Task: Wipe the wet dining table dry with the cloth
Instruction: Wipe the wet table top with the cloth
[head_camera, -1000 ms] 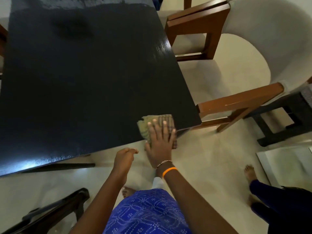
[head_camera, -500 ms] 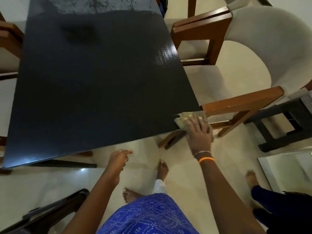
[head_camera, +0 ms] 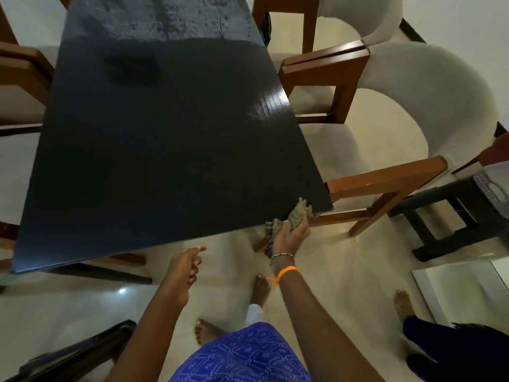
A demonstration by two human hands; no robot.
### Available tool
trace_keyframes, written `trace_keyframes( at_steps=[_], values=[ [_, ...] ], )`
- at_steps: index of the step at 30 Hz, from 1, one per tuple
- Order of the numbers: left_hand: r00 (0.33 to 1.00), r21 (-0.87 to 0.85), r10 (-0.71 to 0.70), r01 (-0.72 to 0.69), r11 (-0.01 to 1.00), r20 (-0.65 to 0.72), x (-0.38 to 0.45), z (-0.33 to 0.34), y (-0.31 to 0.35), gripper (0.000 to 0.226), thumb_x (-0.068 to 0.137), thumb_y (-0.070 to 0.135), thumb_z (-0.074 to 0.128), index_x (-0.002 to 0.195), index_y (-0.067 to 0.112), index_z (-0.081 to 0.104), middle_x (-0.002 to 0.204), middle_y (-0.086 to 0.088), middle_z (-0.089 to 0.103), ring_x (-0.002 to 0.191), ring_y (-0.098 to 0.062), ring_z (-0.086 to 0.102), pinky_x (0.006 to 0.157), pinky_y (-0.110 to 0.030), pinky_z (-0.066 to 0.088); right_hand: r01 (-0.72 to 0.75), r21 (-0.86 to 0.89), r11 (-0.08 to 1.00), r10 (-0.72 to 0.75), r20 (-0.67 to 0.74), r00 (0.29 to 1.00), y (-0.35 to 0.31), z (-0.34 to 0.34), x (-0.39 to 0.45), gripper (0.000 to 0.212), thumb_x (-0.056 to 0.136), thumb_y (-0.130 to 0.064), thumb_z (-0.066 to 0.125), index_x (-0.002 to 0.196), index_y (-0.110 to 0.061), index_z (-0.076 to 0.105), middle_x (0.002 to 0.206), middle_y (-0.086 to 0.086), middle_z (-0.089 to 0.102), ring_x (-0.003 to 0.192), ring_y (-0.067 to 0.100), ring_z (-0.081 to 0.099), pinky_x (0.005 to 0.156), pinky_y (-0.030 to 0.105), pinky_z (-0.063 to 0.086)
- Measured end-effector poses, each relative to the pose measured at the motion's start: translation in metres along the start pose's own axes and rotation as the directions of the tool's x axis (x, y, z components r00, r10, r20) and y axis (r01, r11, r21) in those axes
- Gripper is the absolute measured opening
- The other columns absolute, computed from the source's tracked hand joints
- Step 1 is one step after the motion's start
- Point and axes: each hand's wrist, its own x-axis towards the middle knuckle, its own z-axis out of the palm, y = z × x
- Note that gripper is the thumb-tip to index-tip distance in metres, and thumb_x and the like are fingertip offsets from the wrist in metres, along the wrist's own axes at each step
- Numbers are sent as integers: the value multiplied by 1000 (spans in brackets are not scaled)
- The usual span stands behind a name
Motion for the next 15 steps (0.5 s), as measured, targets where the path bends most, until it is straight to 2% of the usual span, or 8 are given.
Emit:
trace_keyframes(
  at_steps=[3,6,7,11,13,15],
  values=[
    [1000,-67,6,-7,998,-25,-2,-15,0,20,95,16,41,106,8,56,60,1,31,30,-3,28,32,-13,20,50,-36,998,-45,111,993,4,14,-42,53,84,11,50,135,9,36,131,32,36,126,41,37,111,32,25],
    [999,-115,-4,-2,993,-49,-4,-32,-2,21,96,17,40,109,9,55,60,1,31,30,-4,28,31,-13,20,105,-64,992,-88,230,969,9,26,-80,51,86,12,48,134,11,34,133,31,34,125,38,38,102,7,19],
    [998,-131,-2,-6,991,-58,-4,-39,-4,21,96,18,41,109,11,55,60,2,31,31,-4,28,31,-12,21,122,-67,990,-99,281,955,9,30,-94,50,87,11,47,135,11,33,134,30,33,126,36,38,100,5,19],
    [990,-174,0,-25,984,-141,-6,-70,-15,19,95,21,43,106,15,58,59,3,35,39,-4,30,33,-13,25,152,-126,980,-81,446,892,12,47,-140,52,90,4,45,139,-2,30,138,20,31,125,30,42,103,26,33],
    [979,-204,-11,-31,978,-203,-8,-87,-20,18,95,22,43,103,17,59,58,3,36,45,-5,30,34,-13,27,207,-193,959,-84,503,860,14,55,-159,51,91,-1,45,140,-7,30,138,15,31,122,27,46,99,32,41],
    [967,-242,-20,-44,969,-255,-11,-101,-24,19,95,21,42,103,17,58,58,3,36,41,-4,30,33,-13,26,256,-190,948,-104,574,812,14,62,-177,51,91,-1,45,140,-6,30,136,15,32,119,28,47,98,34,44]
  ],
)
